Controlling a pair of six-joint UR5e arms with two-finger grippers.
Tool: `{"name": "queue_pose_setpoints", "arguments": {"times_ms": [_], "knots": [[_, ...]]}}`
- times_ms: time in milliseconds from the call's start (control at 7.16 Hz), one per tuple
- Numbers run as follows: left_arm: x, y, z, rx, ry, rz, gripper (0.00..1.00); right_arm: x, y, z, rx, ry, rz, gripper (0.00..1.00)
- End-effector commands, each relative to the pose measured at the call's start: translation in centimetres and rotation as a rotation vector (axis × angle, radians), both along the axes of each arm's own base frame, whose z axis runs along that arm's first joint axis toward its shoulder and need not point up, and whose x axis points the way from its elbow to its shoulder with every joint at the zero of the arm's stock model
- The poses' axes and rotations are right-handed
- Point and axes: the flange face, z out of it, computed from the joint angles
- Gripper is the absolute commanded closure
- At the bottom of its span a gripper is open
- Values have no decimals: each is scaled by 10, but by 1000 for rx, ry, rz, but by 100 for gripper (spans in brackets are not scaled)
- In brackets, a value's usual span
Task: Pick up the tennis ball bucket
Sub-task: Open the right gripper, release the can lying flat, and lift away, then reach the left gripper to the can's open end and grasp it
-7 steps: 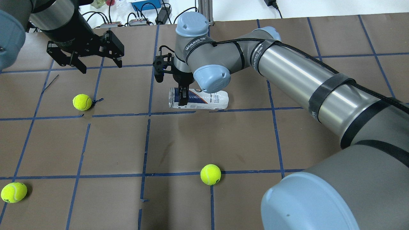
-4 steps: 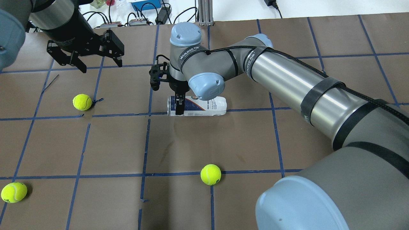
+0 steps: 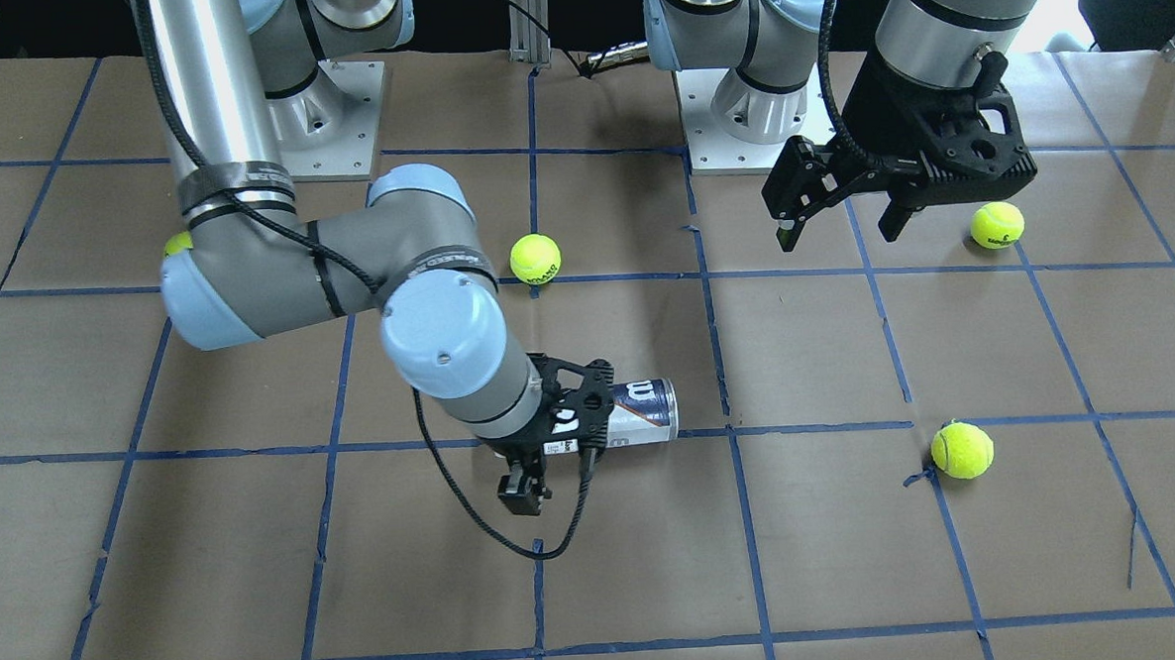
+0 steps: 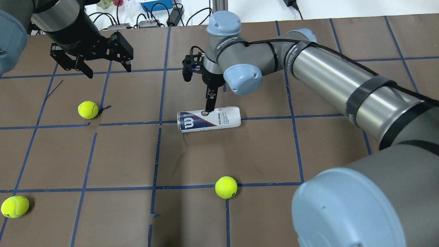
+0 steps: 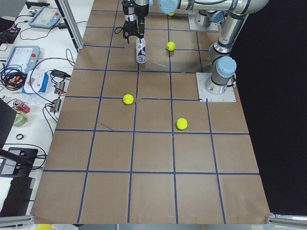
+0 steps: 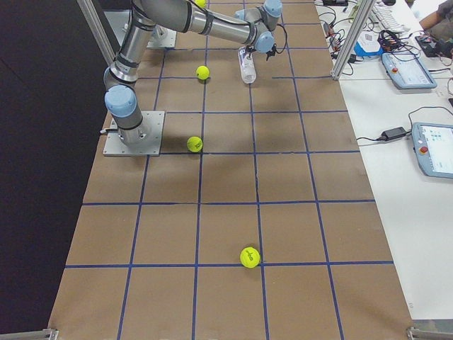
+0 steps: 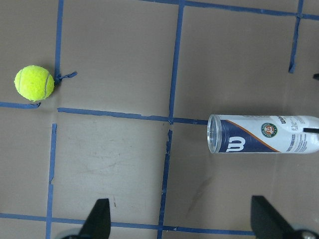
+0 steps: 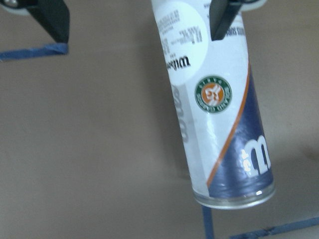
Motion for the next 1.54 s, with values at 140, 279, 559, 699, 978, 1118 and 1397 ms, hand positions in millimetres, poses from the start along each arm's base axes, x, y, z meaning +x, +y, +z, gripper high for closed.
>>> {"name": "queue_pose_setpoints", "arguments": {"times_ms": [140,279,559,699,978,1118,1397], "knots": [[-16,2,3,-6,93,-4,0,-135,4,68,167,41,-223,0],[-21,5,4,-7,138,-10,0,-192,11,88,240,46,-362,0],[-29,-1,-35,71,256,-5,0,-234,56,172,213,116,-596,0],[-32,-7,-71,106,317,-4,0,-234,85,213,188,163,-799,0],[-33,-49,-155,83,342,-9,0,-218,107,221,289,205,-1128,0],[-36,-56,-185,119,379,-35,0,-196,111,217,303,221,-1186,0],[-36,-60,-244,158,388,-95,0,-191,116,228,278,252,-1298,0]]}}
